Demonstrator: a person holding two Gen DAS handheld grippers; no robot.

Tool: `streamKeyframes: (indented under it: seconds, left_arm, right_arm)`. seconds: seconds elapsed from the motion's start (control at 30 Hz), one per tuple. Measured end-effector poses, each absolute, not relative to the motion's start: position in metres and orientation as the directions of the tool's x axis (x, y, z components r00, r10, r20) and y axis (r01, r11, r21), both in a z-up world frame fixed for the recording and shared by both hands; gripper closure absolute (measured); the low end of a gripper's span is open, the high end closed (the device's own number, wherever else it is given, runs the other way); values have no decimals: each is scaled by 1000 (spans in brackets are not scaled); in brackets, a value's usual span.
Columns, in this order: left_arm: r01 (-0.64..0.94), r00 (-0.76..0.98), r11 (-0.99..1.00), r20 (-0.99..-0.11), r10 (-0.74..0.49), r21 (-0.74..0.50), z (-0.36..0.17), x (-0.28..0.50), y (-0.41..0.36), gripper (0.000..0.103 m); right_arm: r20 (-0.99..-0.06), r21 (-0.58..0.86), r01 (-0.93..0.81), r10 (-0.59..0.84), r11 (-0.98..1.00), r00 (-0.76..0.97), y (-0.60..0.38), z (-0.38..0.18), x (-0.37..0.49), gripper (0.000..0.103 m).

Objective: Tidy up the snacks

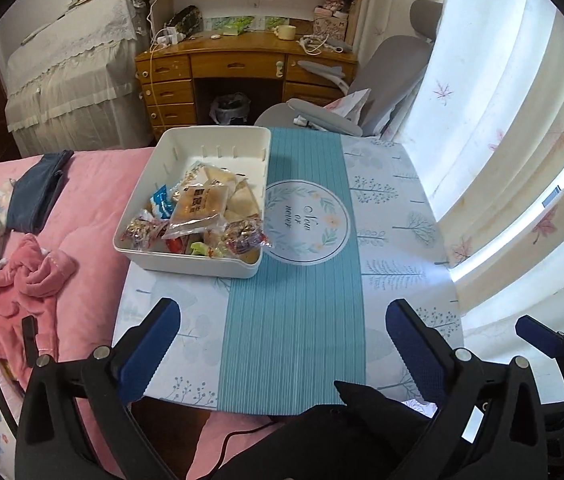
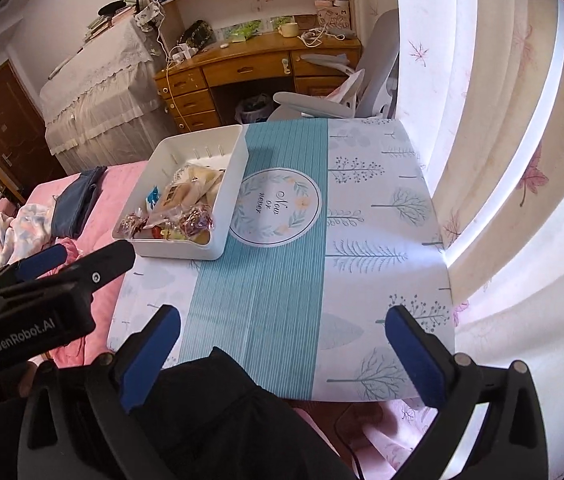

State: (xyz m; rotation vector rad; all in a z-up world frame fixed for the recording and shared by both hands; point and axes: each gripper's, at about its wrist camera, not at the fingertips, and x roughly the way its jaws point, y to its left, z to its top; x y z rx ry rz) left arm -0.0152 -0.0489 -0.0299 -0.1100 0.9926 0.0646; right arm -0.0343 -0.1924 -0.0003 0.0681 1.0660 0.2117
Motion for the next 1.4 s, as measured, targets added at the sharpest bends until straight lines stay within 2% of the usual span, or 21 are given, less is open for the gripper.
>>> streamKeyframes:
  seconds: [0.43, 1.4]
  left_arm:
    - [-111, 556, 993, -830, 40, -27, -29, -16, -49, 1]
    - [-90, 516, 996, -856, 26, -24, -38, -26, -56, 1]
  right_arm:
    - [-868, 160, -152, 213, 975, 448, -187, -3, -31, 0]
    - [-904, 184, -136, 222, 974, 365, -187, -21, -38, 0]
